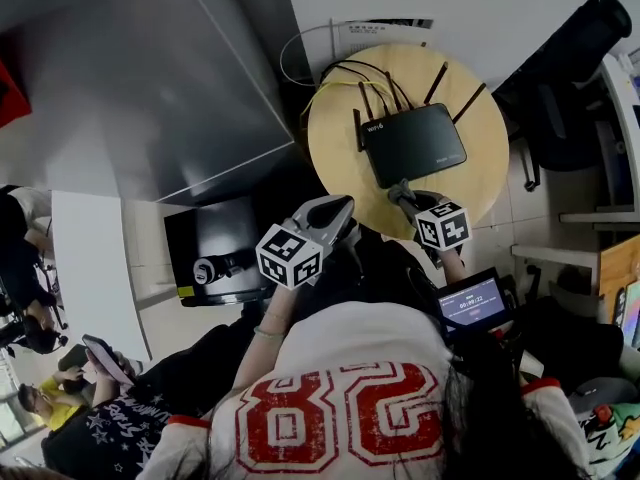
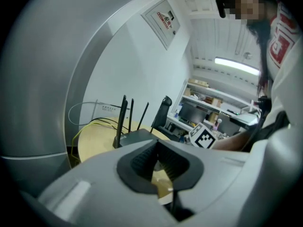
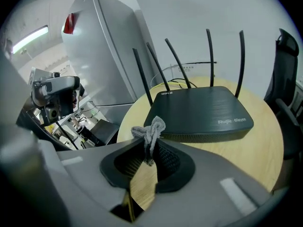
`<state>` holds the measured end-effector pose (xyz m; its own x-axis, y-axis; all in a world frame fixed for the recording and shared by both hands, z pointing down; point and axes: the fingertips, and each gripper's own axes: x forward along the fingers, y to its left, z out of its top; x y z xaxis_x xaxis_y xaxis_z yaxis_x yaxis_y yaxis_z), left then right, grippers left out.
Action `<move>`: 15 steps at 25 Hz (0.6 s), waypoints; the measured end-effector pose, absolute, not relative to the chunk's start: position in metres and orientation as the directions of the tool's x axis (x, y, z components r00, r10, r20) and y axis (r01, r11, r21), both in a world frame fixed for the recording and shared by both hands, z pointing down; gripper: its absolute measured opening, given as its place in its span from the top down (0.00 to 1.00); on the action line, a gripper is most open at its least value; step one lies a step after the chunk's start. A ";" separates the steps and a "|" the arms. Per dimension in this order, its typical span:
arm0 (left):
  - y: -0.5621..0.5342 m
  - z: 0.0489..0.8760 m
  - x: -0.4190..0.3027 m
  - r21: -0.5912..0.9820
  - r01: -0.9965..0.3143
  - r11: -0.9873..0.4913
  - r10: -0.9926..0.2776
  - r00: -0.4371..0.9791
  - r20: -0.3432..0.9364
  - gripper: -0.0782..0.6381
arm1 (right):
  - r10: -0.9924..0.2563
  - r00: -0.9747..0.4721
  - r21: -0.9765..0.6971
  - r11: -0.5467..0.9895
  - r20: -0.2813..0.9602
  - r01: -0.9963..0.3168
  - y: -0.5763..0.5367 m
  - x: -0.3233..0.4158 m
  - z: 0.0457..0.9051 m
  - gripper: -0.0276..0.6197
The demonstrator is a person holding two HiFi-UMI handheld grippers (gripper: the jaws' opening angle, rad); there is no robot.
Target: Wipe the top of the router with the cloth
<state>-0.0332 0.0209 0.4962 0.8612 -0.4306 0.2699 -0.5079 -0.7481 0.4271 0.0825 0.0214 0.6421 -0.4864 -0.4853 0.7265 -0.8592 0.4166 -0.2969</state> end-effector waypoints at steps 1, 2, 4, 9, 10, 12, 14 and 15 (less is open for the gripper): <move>0.022 0.496 -0.031 0.426 -0.501 -0.753 -0.423 0.865 0.269 0.89 | -0.497 -0.482 -0.298 0.405 0.721 -0.864 0.022 0.085 0.640 0.87; 0.024 0.496 -0.030 0.426 -0.493 -0.759 -0.415 0.870 0.267 0.89 | -0.509 -0.478 -0.300 0.394 0.716 -0.869 0.023 0.086 0.638 0.87; 0.027 0.496 -0.027 0.424 -0.479 -0.768 -0.401 0.877 0.265 0.89 | -0.530 -0.467 -0.300 0.373 0.708 -0.878 0.025 0.089 0.634 0.87; 0.033 0.494 -0.028 0.422 -0.459 -0.781 -0.381 0.887 0.260 0.89 | -0.560 -0.439 -0.290 0.338 0.703 -0.896 0.032 0.095 0.629 0.87; 0.033 0.493 -0.029 0.421 -0.458 -0.783 -0.380 0.888 0.259 0.89 | -0.568 -0.434 -0.290 0.330 0.700 -0.899 0.033 0.096 0.627 0.87; 0.034 0.492 -0.031 0.417 -0.458 -0.785 -0.380 0.888 0.259 0.89 | -0.593 -0.425 -0.294 0.309 0.684 -0.905 0.033 0.097 0.620 0.87; 0.034 0.491 -0.033 0.414 -0.459 -0.786 -0.382 0.887 0.259 0.89 | -0.632 -0.415 -0.306 0.281 0.654 -0.910 0.029 0.097 0.608 0.87; 0.034 0.491 -0.034 0.414 -0.460 -0.786 -0.383 0.887 0.259 0.89 | -0.655 -0.409 -0.312 0.267 0.635 -0.912 0.027 0.096 0.601 0.87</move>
<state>-0.0344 0.0336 0.4913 0.8868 -0.3829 0.2589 -0.4600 -0.7856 0.4137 0.0963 0.0268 0.6010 -0.4093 -0.6551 0.6351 -0.9118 0.2672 -0.3119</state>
